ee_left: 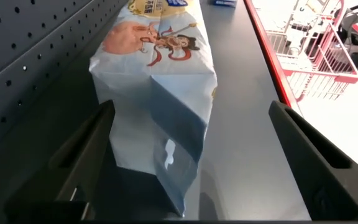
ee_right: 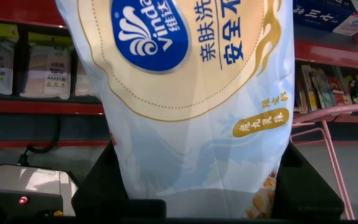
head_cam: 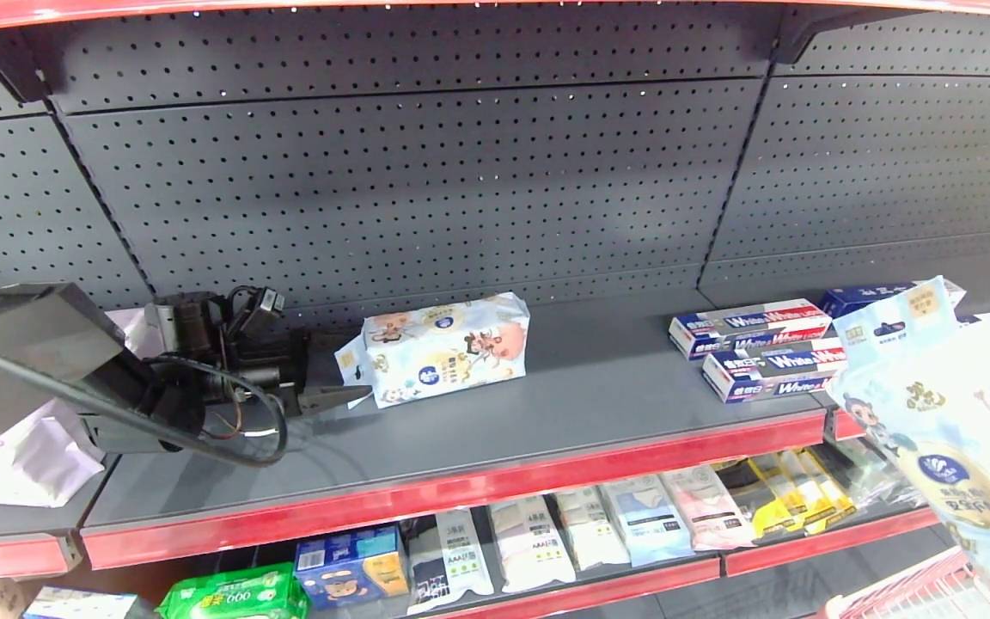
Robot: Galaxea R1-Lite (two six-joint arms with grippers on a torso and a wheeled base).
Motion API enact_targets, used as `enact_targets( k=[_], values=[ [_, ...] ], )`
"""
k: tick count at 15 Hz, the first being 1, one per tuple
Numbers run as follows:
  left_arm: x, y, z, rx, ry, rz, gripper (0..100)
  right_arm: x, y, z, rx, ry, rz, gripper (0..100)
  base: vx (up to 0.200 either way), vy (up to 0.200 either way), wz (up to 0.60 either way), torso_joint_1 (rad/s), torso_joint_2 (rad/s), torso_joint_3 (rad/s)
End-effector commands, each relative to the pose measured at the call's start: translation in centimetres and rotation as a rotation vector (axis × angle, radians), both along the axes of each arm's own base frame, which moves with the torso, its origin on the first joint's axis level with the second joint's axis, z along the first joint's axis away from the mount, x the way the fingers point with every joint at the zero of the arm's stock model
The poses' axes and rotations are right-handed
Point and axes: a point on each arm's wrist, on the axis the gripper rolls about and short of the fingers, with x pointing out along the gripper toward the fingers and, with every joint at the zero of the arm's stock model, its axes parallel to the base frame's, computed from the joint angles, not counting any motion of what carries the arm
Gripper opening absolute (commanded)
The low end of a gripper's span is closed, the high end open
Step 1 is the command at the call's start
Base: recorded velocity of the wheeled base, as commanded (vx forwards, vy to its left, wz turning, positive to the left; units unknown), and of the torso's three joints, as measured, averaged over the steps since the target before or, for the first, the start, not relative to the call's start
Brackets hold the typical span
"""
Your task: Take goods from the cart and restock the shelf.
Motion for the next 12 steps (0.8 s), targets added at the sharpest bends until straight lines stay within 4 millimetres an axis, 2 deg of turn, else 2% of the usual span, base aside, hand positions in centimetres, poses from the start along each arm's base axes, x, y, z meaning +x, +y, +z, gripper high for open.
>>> enact_targets(
  k=[1,5,12],
  values=[
    [0.3,-0.7,0.2,0.0,-0.008,-0.011,100,-0.3,0.0,-0.2,0.005,-0.003,-0.005,0,0.0,0.0,0.0,0.0,0.0,0.0],
    [0.6,-2.1,0.3,0.013,-0.017,0.006,100,-0.3,0.0,-0.3,0.008,-0.003,-0.003,0,0.0,0.0,0.0,0.0,0.0,0.0],
    [0.6,-2.5,0.4,0.017,-0.025,0.015,100,-0.5,0.0,-0.2,0.006,-0.015,-0.006,0,0.0,0.0,0.0,0.0,0.0,0.0]
  ],
)
